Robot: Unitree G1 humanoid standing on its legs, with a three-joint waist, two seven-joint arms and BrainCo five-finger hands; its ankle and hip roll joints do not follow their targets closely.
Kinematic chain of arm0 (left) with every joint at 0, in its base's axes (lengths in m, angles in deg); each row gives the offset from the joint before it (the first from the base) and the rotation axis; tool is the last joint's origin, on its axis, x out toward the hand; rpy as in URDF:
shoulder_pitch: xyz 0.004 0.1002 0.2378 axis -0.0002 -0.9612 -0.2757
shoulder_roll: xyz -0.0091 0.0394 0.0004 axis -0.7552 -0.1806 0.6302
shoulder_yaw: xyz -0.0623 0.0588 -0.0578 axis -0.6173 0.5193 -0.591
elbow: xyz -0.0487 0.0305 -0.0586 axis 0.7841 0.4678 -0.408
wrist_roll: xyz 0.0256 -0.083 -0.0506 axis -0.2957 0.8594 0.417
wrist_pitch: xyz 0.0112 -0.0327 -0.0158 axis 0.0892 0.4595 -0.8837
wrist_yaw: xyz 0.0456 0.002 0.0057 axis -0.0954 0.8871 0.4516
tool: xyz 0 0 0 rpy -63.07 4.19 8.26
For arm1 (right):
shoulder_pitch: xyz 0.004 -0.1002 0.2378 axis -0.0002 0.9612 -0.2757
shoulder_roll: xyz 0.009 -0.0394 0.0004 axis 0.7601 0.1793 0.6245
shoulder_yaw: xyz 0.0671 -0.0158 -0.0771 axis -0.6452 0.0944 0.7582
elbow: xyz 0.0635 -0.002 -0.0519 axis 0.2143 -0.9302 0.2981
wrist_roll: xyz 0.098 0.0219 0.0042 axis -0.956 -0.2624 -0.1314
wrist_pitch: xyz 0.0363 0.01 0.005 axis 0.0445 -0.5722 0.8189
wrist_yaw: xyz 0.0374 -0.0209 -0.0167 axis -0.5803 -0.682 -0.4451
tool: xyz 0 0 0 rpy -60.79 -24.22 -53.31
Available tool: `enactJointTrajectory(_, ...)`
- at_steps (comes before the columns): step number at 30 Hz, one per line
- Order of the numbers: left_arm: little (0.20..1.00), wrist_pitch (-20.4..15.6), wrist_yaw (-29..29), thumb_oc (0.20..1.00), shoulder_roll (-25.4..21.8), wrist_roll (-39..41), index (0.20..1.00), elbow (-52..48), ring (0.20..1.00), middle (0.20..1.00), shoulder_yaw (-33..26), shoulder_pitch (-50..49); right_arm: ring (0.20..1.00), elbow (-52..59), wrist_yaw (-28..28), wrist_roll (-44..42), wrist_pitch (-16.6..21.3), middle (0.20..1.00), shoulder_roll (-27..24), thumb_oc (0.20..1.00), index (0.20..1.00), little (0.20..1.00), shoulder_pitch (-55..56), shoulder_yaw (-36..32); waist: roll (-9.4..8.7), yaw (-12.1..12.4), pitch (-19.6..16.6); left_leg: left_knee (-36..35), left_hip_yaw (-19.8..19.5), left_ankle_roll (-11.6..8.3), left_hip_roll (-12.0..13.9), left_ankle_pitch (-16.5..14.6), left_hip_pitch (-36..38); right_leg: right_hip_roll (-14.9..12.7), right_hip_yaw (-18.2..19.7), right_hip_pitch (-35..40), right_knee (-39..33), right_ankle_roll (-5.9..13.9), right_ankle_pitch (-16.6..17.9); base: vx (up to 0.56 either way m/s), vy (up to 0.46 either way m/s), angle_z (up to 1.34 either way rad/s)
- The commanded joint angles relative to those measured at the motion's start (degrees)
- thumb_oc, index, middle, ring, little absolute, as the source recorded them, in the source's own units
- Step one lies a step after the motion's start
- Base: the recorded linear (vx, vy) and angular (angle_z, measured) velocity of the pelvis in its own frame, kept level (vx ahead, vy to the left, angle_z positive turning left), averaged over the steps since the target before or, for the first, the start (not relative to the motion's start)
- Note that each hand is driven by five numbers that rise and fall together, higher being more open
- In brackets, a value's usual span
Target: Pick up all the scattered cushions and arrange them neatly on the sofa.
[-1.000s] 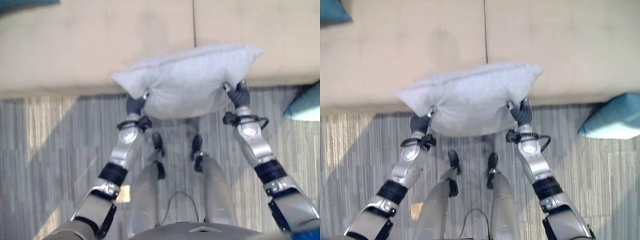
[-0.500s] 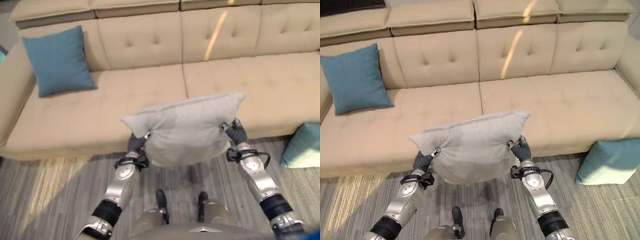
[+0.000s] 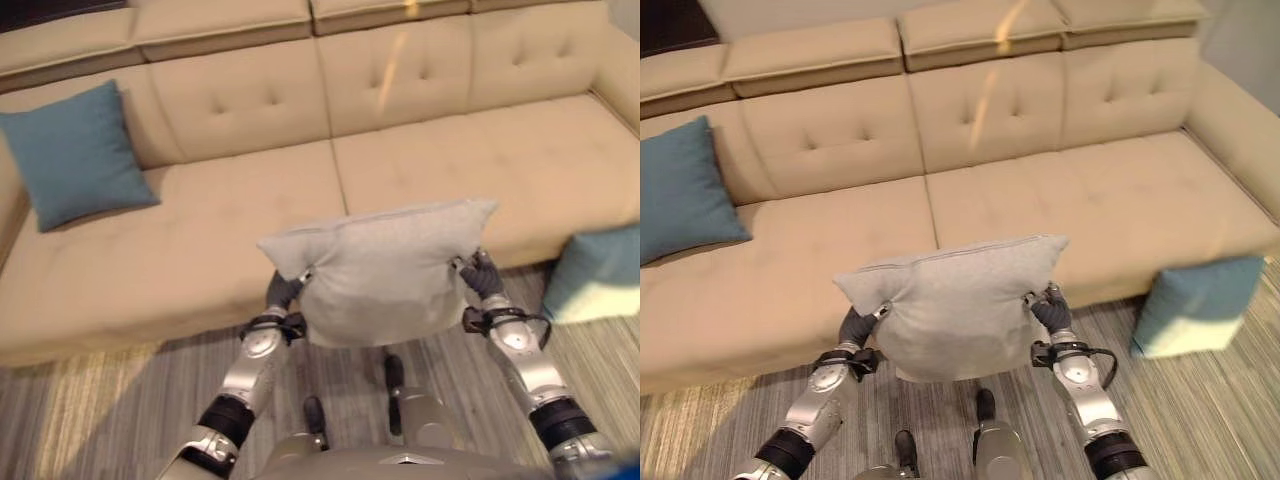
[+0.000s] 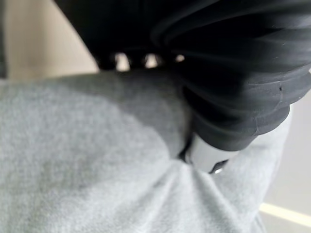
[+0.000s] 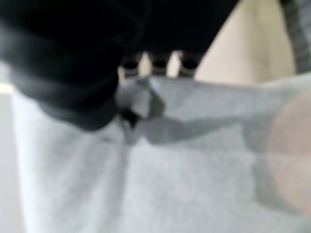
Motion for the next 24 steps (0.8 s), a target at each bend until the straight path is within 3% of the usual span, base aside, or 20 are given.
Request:
enactJointTrajectory(1,0.2,-4.22,-4.54,0.2,-0.08,0.14,0.2,-5.14,0.2,0.2,0.35,3.54,0.2,7.02,-2.46,0.96,4.9,0.2,2.58,0.2,0.2,0.2,-2.14,0.72,-4.65,-0.96,-3.55,20.73,5.6,-2.37,0.14,-7.28,0.79,-0.8,0.76,5.35,-7.05,4.14,1.23,0.19,-0.25,0.87)
enactJointTrajectory(2,0.2,-3.71,-4.79,0.2,0.28,0.44,0.2,-5.08,0.2,0.2,0.43,3.24,0.2,7.49,-2.68,0.9,4.63,0.2,2.2,0.2,0.2,0.2,-1.3,0.47,-5.14,-0.55,-3.04,23.24,7.15,-2.27,2.23,-5.17,-2.62,-0.56,-0.13,7.74,-8.04,3.07,-0.18,0.13,-0.16,0.67)
enactJointTrajectory(3,0.2,-3.7,-4.79,0.2,0.31,0.44,0.2,-5.1,0.2,0.2,0.45,3.22,0.2,7.5,-2.69,0.89,4.63,0.2,2.16,0.2,0.2,0.2,-1.26,0.45,-4.88,-0.49,-2.83,23.81,7.03,-2.37,2.61,-5.61,-2.62,-0.25,-0.19,7.98,-8.02,3.03,-0.3,0.16,-0.108,0.61)
enactJointTrajectory(4,0.2,-2.91,-5.27,0.2,0.38,0.01,0.2,-4.92,0.2,0.2,0.34,2.94,0.2,7.56,-3.07,0.87,4.41,0.2,2.29,0.2,0.2,0.2,-0.58,0.46,-5.57,0.23,-2.74,19.37,8.04,-0.95,3.07,-6.81,-4.82,-0.48,-0.36,9.29,-8.45,3.24,-1.09,0.09,-0.018,0.28)
enactJointTrajectory(7,0.2,-2.73,-5.41,0.2,0.27,-0.28,0.2,-4.96,0.2,0.2,0.42,2.75,0.2,7.66,-3.08,0.97,4.35,0.2,2.36,0.2,0.2,0.2,-0.34,0.41,-5.69,0.44,-2.73,16.62,8.14,-0.79,3.0,-5.96,-5.54,-0.59,-0.43,9.65,-8.44,3.43,-1.27,0.13,0.009,0.11)
enactJointTrajectory(8,0.2,-2.53,-5.4,0.2,-0.06,-0.66,0.2,-5.29,0.2,0.2,0.19,2.49,0.2,7.22,-3.03,0.8,4.23,0.2,2.54,0.2,0.2,0.2,-0.44,0.5,-5.3,1.37,-2.44,10.5,7.34,-1.29,3.36,-1.19,-7.69,0.16,-0.11,10.82,-8.39,3.4,-2.35,0.2,0.065,-0.06)
enactJointTrajectory(9,0.2,-2.58,-5.08,0.2,-0.16,-0.52,0.2,-5.52,0.2,0.2,0.01,2.38,0.2,6.88,-2.74,0.63,4.21,0.2,2.7,0.2,0.2,0.2,-0.57,0.56,-5.13,1.85,-2.1,7.86,6.87,-1.91,3.95,1.3,-8.55,0.59,0.2,11.67,-8.36,3.35,-3.0,0.28,0.094,-0.01)
enactJointTrajectory(13,0.2,-2.37,-5.42,0.2,-0.34,0.15,0.2,-6.08,0.2,0.2,-0.82,0.6,0.2,7.06,-3.06,0.93,3.88,0.2,2.95,0.2,0.2,0.2,0.2,-0.01,-4.27,2.56,-3.11,0.0,8.44,-2.59,4.88,4.72,-6.43,1.3,0.67,15.29,-8.5,4.18,-5.09,0.29,0.136,-0.17)
enactJointTrajectory(17,0.2,-2.14,-5.65,0.2,-0.68,0.05,0.2,-6.38,0.2,0.2,-0.62,0.0,0.2,7.19,-3.23,1.09,3.61,0.2,3.47,0.2,0.2,0.2,0.25,0.08,-4.67,2.98,-4.13,0.34,8.85,-1.84,3.54,3.64,-5.38,0.09,1.75,15.95,-7.83,4.65,-5.52,0.27,0.186,-0.3)
enactJointTrajectory(19,0.2,-2.23,-5.75,0.2,-1.35,0.01,0.2,-7.0,0.2,0.2,-0.83,0.01,0.2,7.03,-3.47,0.91,3.55,0.2,4.21,0.2,0.2,0.2,-0.69,0.41,-5.34,3.58,-4.43,1.88,9.5,-0.32,1.75,0.76,-4.47,-1.94,2.69,15.95,-5.96,5.92,-5.88,0.2,0.21,-0.3)
enactJointTrajectory(20,0.2,-2.22,-5.75,0.2,-1.36,0.02,0.2,-6.99,0.2,0.2,-0.84,0.03,0.2,7.02,-3.47,0.91,3.55,0.2,4.21,0.2,0.2,0.2,-0.72,0.4,-5.29,3.64,-4.55,1.82,9.56,-0.31,1.82,0.88,-4.63,-1.87,2.76,15.75,-6.02,5.89,-5.75,0.18,0.196,-0.31)
enactJointTrajectory(22,0.2,-2.21,-5.79,0.2,-2.04,0.15,0.2,-7.61,0.2,0.2,-1.24,0.28,0.2,7.1,-3.66,0.92,3.41,0.2,4.53,0.2,0.2,0.2,-1.68,0.43,-5.77,3.95,-4.38,2.56,9.93,0.86,0.64,-1.03,-3.92,-3.09,3.33,14.58,-2.58,6.87,-5.54,0.15,0.188,-0.29)
enactJointTrajectory(23,0.2,-2.33,-5.44,0.2,-2.83,0.01,0.2,-7.93,0.2,0.2,-1.87,0.46,0.2,7.22,-3.78,1.14,3.42,0.2,5.07,0.2,0.2,0.2,-2.99,0.76,-5.78,4.12,-3.97,2.94,10.45,2.32,-0.25,-2.6,-3.21,-4.17,3.83,12.07,2.83,7.81,-4.78,0.13,0.188,-0.33)
enactJointTrajectory(24,0.2,-2.33,-5.45,0.2,-2.83,0.01,0.2,-7.92,0.2,0.2,-1.88,0.48,0.2,7.21,-3.78,1.14,3.42,0.2,5.08,0.2,0.2,0.2,-3.01,0.76,-5.81,4.17,-3.99,2.95,10.52,2.34,-0.27,-2.62,-3.23,-4.2,3.91,11.96,2.95,7.83,-4.83,0.1,0.175,-0.29)
